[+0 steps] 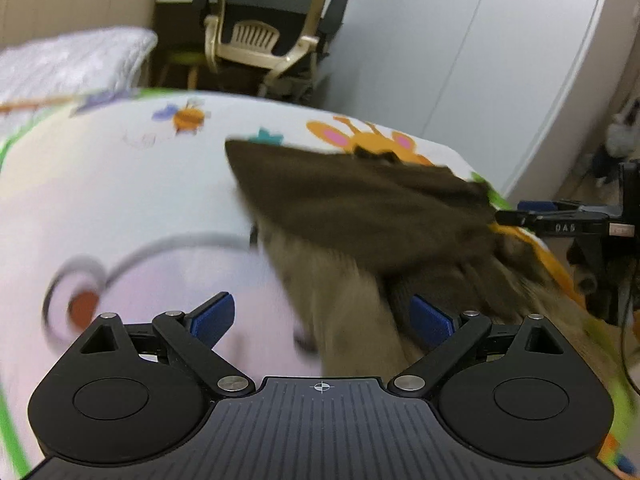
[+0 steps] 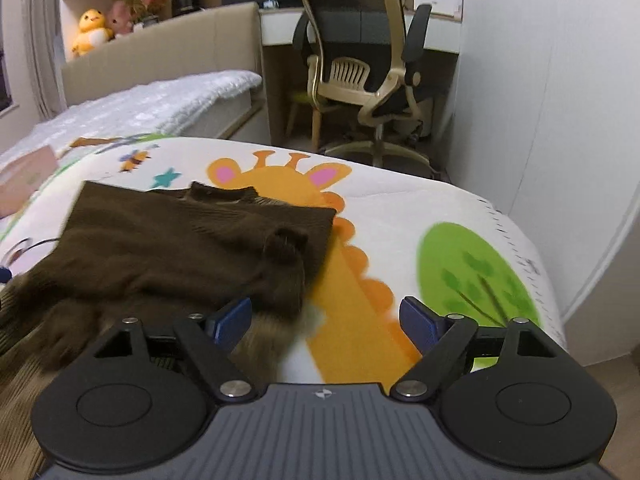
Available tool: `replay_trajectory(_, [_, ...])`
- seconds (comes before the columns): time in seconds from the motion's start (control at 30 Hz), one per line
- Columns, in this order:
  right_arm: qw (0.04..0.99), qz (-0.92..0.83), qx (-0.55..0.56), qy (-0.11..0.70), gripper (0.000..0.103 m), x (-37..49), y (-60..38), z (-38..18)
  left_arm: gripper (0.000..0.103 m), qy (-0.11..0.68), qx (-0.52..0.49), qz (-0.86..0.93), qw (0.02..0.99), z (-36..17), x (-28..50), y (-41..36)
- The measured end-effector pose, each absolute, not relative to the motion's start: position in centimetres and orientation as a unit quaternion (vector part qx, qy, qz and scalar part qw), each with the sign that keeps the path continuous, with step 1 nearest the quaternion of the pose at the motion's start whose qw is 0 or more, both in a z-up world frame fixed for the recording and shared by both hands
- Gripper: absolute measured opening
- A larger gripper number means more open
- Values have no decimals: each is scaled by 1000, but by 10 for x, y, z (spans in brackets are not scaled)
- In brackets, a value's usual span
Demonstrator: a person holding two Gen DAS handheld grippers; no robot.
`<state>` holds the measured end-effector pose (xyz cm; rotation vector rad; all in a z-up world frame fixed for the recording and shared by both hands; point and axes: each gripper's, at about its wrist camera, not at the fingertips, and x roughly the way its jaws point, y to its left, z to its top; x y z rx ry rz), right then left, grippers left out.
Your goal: Fold clothes
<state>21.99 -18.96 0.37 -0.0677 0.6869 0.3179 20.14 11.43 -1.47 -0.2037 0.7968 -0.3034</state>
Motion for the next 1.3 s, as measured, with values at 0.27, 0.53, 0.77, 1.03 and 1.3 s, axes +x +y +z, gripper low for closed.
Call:
replay_trajectory(0.27, [924,191,-115,312,83,82,-202,19,97,404,-147,-190,883,-24,94,125])
replay_trajectory(0.53, [871,310,-207,321,83,-23,-153,-6,98,370,-16,-197,908,-2,25,63])
replay_trajectory(0.77, [865,331,-239,293,29,-25,-113,-24,99,358,108,-196,907,-2,-7,18])
replay_trajectory(1.03, [921,298,-149,202,10,-3,-132,49,99,356,165,-171,904,-15,-9,7])
replay_trajectory(1.3, [907,316,-191,202,18,-16,-135,39,99,288,255,-54,922,-19,7,14])
